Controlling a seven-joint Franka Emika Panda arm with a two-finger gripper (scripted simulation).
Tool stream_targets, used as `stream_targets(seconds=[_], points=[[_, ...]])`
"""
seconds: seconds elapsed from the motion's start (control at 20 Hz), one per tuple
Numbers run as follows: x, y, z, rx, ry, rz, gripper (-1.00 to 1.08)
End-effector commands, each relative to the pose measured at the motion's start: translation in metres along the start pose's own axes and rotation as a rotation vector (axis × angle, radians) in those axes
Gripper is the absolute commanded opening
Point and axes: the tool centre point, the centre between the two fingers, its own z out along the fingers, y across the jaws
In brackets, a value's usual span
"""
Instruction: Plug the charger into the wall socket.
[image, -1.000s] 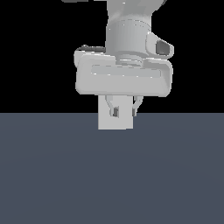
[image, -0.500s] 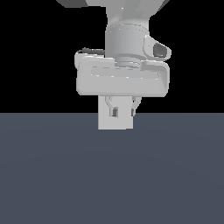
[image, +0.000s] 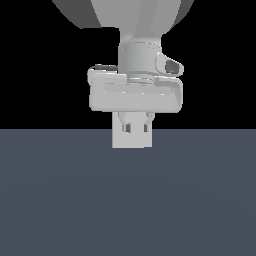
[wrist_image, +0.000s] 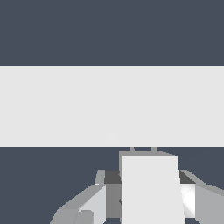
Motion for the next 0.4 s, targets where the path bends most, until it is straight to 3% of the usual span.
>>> stream_targets(seconds=[0.0,0.35], points=[[0.0058,0.0002,0.0011,0.000,0.000,0.000,-1.00],[0.0083,0.0002,0.0017,0.000,0.000,0.000,-1.00]])
